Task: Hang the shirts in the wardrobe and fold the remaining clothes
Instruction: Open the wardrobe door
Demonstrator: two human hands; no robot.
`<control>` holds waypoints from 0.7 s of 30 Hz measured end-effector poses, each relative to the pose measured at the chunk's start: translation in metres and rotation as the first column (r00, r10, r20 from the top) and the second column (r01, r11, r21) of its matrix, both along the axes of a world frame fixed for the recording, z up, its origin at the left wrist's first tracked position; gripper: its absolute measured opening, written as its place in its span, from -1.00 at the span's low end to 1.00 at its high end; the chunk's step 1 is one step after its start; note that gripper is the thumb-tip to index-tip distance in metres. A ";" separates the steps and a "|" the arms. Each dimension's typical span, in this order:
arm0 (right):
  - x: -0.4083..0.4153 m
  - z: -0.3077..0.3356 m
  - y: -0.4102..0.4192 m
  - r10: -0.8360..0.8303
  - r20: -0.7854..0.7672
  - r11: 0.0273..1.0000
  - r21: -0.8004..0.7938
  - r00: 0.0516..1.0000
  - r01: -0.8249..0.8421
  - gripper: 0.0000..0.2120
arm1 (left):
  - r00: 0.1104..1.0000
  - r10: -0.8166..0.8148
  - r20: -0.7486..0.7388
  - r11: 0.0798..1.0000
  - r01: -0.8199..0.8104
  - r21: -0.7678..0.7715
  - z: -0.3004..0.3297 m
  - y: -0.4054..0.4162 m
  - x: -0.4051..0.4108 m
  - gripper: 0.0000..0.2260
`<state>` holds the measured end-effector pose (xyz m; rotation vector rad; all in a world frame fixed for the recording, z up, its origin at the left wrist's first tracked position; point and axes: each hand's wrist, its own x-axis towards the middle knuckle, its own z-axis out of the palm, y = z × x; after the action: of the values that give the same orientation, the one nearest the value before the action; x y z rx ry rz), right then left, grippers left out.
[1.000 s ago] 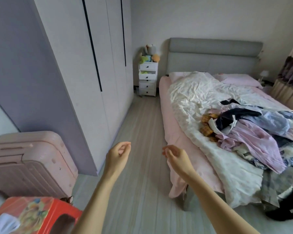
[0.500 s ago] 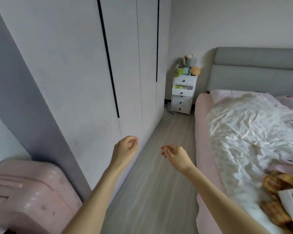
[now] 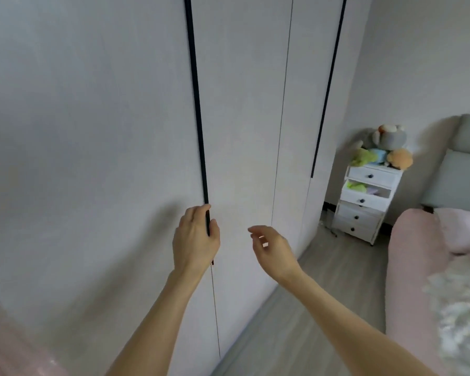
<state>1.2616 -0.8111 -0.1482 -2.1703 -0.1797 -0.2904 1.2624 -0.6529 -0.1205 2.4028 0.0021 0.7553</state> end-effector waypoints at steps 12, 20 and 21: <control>0.209 0.037 0.034 0.405 0.597 0.879 -0.462 0.692 -0.116 -0.44 | 0.857 0.392 0.333 0.918 -0.388 -0.082 0.016 -0.018 0.149 -0.87; 0.262 0.005 0.042 0.442 0.746 0.877 -0.475 0.498 -0.067 -0.52 | 0.773 0.613 0.163 0.790 -0.594 -0.151 0.018 -0.043 0.162 -0.84; 0.263 0.003 0.043 0.443 0.755 0.879 -0.473 0.484 -0.067 -0.51 | 0.768 0.623 0.147 0.781 -0.602 -0.165 0.018 -0.044 0.163 -0.82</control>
<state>1.5246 -0.7680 -0.1456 -2.1273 -1.2289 -1.2394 1.4250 -0.6964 -0.1025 2.2065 0.7726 1.2463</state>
